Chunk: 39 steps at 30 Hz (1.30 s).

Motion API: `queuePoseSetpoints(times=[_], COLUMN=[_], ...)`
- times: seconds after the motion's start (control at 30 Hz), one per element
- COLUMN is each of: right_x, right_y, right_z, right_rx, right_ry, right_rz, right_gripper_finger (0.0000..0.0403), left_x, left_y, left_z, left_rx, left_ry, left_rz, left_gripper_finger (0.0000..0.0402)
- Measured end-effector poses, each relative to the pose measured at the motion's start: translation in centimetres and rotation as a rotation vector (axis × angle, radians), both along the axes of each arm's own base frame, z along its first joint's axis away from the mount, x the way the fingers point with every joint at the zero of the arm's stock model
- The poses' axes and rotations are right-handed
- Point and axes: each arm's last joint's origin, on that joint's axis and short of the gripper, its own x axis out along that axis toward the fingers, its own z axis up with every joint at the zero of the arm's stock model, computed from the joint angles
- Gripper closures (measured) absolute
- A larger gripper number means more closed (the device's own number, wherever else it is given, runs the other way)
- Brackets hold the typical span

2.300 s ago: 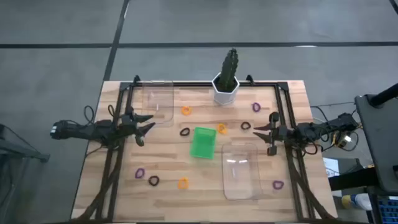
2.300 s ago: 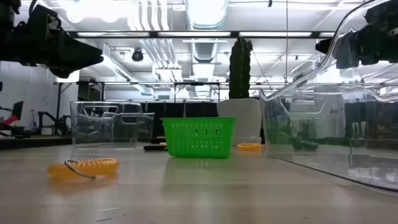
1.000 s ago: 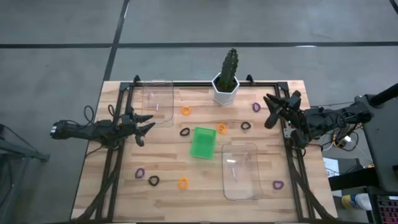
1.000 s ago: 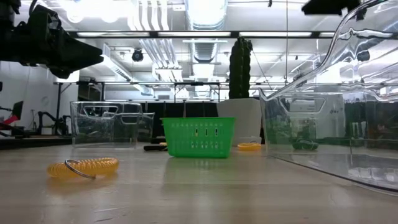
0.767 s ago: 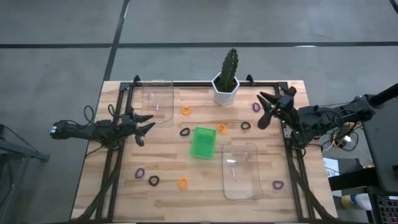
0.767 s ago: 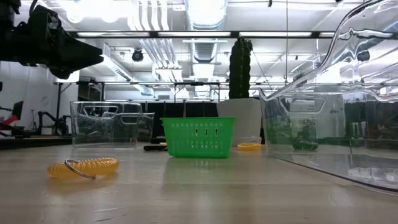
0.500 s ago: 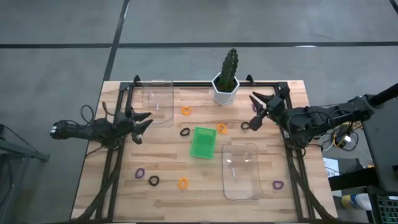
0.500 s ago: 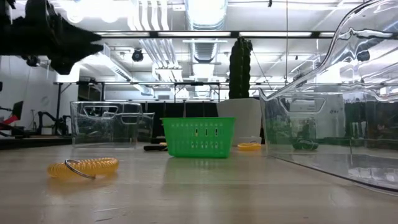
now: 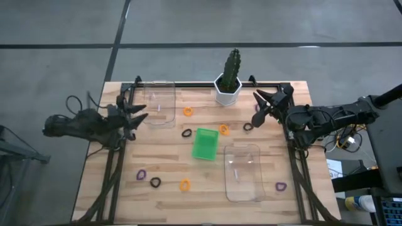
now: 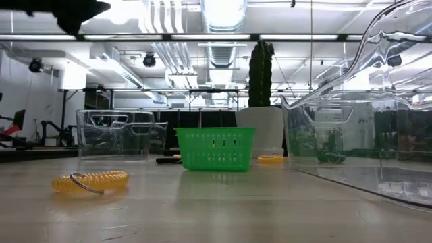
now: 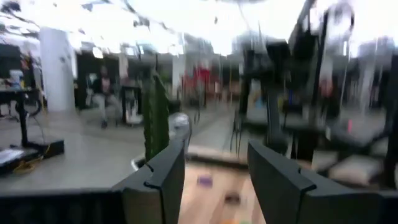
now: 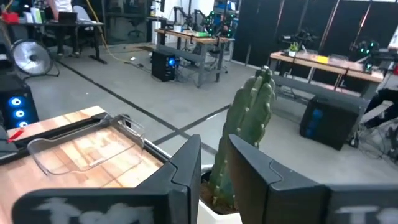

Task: Sort spring keychains
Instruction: Put the top left yellow spring keychain into the green basket

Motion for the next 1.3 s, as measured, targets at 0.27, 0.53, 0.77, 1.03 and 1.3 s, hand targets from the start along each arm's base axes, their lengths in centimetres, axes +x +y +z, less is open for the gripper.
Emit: queuePoseSetpoints(times=[0.27,0.53,0.77,1.03,1.3], right_x=[-0.5,-0.5,-0.5,-0.5,-0.5], right_y=[-0.1,-0.1,-0.1,-0.1,-0.1], right_z=[-1.2,-1.4,-1.5,-1.5,-1.5], right_rx=[0.085,0.092,0.096,0.103,0.103], right_ry=[0.011,0.005,0.008,0.011,0.010], right_rz=[-0.024,-0.024,-0.015,0.002,0.002], right_gripper_finger=[0.0321,0.0334,0.0330,0.0321,0.0331], left_x=[7.0,14.2,18.0,20.5,23.4], left_y=[-0.8,-1.5,-0.9,3.9,9.1], left_z=[3.7,3.6,0.9,-0.9,-2.7], left_rx=[0.099,0.278,0.449,0.440,0.183], left_ry=[0.420,0.635,0.844,0.892,0.853], left_rz=[0.027,0.006,0.112,0.462,0.342], left_gripper_finger=[0.0234,0.0234,0.0234,0.0234,0.0234])
